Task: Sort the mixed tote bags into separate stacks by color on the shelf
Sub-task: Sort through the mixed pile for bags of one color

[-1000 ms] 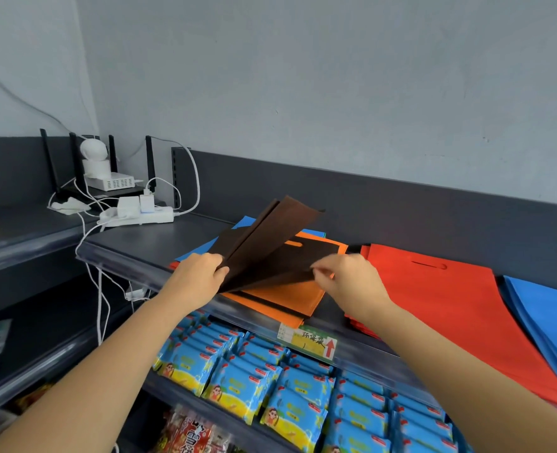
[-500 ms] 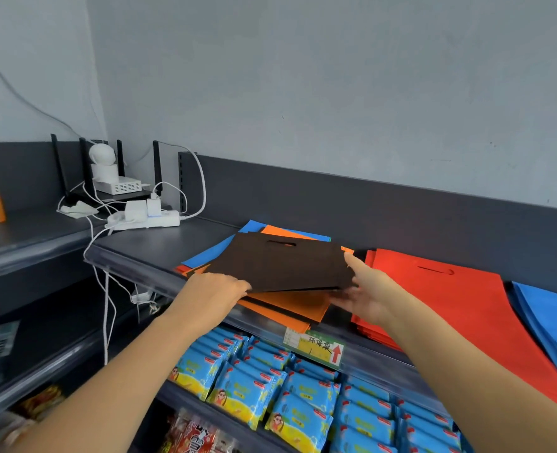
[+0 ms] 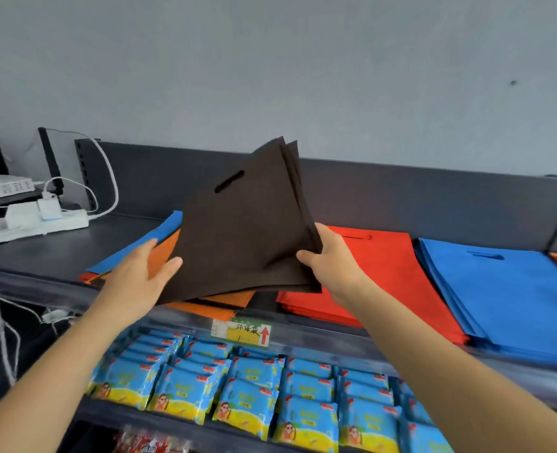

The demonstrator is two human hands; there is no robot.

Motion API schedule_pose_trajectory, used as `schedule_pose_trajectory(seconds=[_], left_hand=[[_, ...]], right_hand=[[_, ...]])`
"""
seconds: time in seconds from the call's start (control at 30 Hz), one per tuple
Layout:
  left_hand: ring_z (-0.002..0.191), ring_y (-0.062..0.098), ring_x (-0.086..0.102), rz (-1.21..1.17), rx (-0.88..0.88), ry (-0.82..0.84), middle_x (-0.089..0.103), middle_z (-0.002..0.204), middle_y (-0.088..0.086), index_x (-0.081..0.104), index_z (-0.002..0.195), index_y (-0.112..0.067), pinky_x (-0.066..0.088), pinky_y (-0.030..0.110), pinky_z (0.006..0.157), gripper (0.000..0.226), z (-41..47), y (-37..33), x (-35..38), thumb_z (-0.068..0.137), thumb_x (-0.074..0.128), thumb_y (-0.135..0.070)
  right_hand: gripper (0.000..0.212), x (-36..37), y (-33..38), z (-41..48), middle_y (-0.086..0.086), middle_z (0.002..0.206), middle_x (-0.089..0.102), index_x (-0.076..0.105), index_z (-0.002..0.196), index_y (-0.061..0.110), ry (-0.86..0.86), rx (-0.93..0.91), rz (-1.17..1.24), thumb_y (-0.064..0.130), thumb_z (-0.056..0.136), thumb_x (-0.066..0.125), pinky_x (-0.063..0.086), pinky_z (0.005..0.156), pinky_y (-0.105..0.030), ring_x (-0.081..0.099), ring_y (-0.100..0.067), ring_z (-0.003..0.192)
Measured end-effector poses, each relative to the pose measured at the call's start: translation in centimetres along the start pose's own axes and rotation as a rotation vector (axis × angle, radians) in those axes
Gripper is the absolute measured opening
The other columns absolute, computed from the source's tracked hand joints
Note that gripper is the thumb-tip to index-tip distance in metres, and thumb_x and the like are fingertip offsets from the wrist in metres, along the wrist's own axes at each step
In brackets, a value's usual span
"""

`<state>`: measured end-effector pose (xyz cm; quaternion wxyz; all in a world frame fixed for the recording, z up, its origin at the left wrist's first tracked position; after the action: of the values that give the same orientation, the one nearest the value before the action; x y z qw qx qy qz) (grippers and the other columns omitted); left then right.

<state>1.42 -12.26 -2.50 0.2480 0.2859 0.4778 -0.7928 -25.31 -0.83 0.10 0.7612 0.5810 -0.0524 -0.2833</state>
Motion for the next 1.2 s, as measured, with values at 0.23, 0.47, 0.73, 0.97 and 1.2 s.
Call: schedule_pose_trajectory(seconds=[0.23,0.47,0.73,0.97,1.2], left_hand=[[0.096,0.023,0.066,-0.845,-0.105,0.296,0.071,0.102,0.0,0.065,0.102,-0.021,0.051,0.037,0.078,0.015,-1.6,-9.7,8.3,0.089,0.061,-0.015],[0.098,0.007,0.059,-0.536,0.309,0.144,0.063,0.101,-0.015,0.056,0.1,-0.034,0.046,0.037,0.09,0.028,-6.4,-23.2,13.1,0.086,0.065,-0.012],[0.071,0.033,0.054,-0.353,0.359,0.101,0.059,0.075,0.017,0.047,0.081,-0.003,0.04,0.046,0.065,0.035,-15.9,-37.7,21.1,0.084,0.066,-0.032],[0.092,0.027,0.055,-0.447,0.289,0.263,0.06,0.097,0.005,0.048,0.106,-0.006,0.042,0.038,0.074,0.035,-22.8,-48.8,29.1,0.089,0.059,-0.035],[0.124,0.021,0.045,-0.435,0.327,0.459,0.043,0.14,-0.002,0.026,0.144,-0.02,0.04,0.034,0.099,0.071,-24.7,-57.7,36.3,0.085,0.067,-0.025]], right_hand=[[0.041,-11.8,-1.1,-4.6,0.007,0.103,0.067,0.058,0.104,0.025,-0.125,0.029,0.063,-0.01,0.085,0.055,0.051,0.085,-0.019,0.063,-0.005,0.095],[0.043,-25.7,-5.0,-10.6,0.006,0.098,0.064,0.055,0.105,0.019,-0.326,0.196,-0.097,-0.006,0.074,0.071,0.052,0.086,-0.036,0.062,-0.018,0.096],[0.041,-42.6,-8.0,-18.6,0.004,0.113,0.06,0.052,0.116,0.023,-0.478,0.178,-0.132,-0.001,0.084,0.061,0.047,0.097,-0.039,0.056,-0.018,0.11],[0.041,-55.5,-9.3,-24.4,0.007,0.113,0.052,0.045,0.124,0.019,-0.565,0.189,-0.296,-0.004,0.089,0.049,0.035,0.09,-0.023,0.046,-0.009,0.106],[0.053,-65.6,-10.7,-26.9,0.0,0.121,0.057,0.044,0.131,0.016,-0.716,0.244,-0.405,-0.008,0.085,0.051,0.038,0.093,-0.026,0.05,-0.015,0.11]])
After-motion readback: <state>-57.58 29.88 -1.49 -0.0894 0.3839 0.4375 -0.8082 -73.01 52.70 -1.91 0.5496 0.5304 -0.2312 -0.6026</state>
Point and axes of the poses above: each hand's wrist, its own z-axis towards the middle knuckle, its own x-axis out of the palm, y = z × x, the point moved 8 cm from there along z, towards the middle knuckle
